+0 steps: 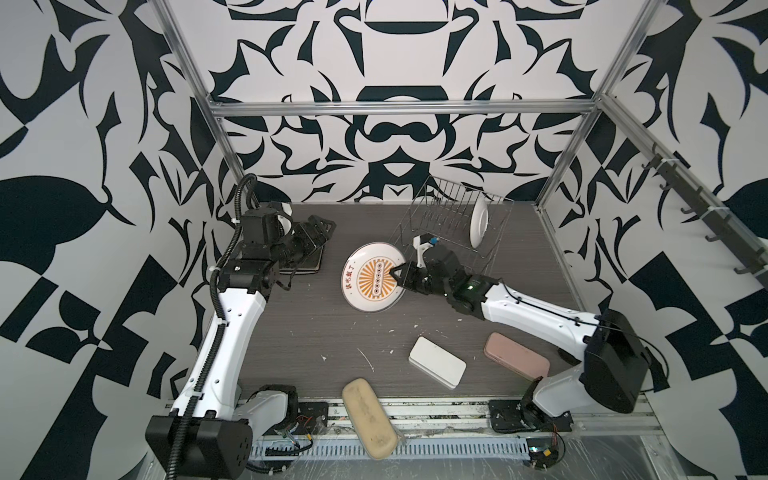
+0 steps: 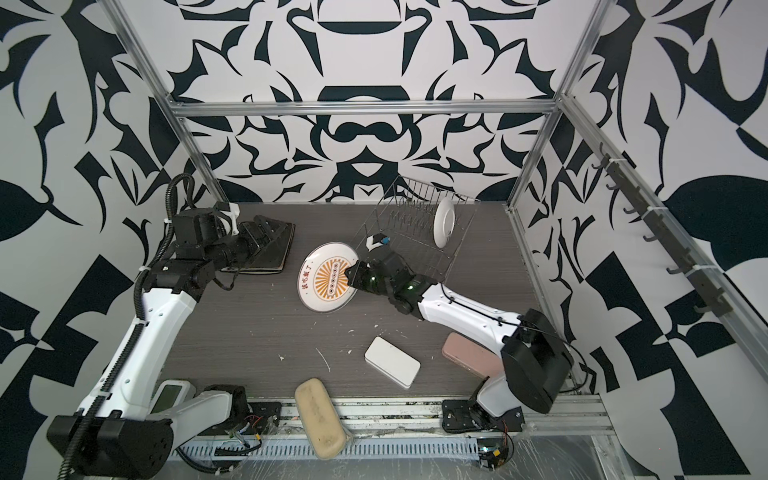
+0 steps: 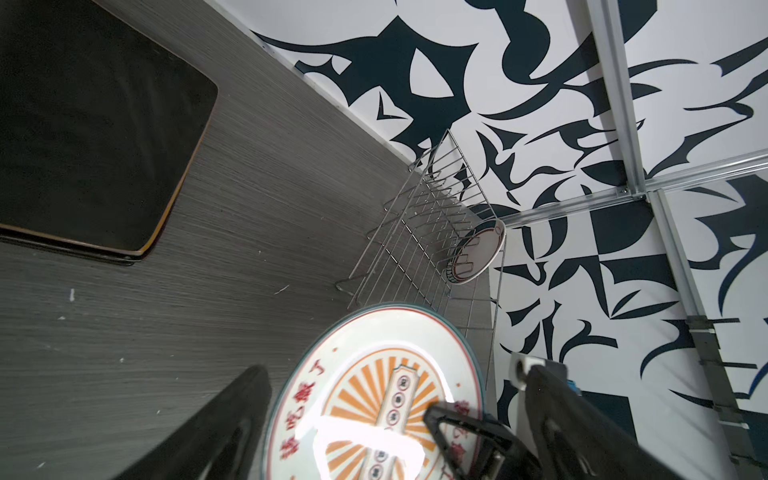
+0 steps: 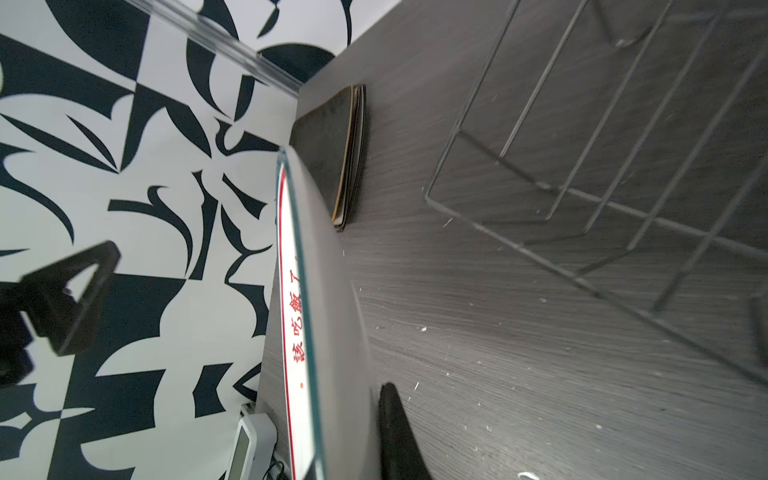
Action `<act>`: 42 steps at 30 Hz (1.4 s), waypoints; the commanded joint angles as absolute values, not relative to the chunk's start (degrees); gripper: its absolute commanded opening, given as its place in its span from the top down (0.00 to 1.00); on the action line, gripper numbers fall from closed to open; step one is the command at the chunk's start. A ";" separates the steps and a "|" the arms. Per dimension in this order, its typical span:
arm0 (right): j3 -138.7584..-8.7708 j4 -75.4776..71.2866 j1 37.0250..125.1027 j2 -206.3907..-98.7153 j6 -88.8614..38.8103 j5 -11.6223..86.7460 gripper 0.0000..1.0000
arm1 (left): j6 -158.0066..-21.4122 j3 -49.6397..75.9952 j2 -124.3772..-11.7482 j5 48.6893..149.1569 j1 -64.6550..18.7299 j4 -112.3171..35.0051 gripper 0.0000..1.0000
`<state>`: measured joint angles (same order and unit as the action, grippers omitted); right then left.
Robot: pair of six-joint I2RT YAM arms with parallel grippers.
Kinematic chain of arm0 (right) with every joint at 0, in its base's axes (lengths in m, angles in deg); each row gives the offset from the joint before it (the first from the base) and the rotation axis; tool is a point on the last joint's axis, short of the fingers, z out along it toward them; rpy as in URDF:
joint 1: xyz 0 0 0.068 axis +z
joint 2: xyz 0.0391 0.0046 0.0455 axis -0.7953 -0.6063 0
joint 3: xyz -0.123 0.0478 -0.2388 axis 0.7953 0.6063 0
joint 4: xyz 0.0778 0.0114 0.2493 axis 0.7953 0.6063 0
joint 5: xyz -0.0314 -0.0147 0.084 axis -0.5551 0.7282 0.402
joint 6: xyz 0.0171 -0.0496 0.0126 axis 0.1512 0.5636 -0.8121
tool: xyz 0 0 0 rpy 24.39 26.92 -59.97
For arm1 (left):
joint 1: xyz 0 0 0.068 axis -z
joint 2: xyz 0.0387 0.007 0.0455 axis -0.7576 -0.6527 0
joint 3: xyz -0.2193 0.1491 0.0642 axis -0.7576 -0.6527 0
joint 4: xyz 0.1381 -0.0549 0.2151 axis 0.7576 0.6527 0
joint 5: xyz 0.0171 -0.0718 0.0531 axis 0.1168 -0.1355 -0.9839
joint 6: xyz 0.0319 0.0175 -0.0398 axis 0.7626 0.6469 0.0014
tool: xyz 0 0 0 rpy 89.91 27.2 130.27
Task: Unload the plates from the dish rack
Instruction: 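Lift the sunburst plate from the rack with the right gripper while the left gripper approaches, then carry the plate toward the left gripper and grasp its rim with the left gripper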
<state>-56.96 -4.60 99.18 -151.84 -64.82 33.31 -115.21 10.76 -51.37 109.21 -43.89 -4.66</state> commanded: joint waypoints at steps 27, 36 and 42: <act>-63.63 -23.31 102.17 -163.94 -72.52 44.01 1.00 | -114.34 -7.81 -52.48 117.98 -53.80 -5.84 0.03; -62.80 -27.50 100.10 -163.25 -75.14 46.67 1.00 | -118.27 -14.85 -51.22 124.30 -55.40 -13.01 0.14; -61.39 -37.42 98.75 -165.87 -80.71 50.89 1.00 | -121.61 -18.16 -51.06 127.69 -55.40 -18.55 0.36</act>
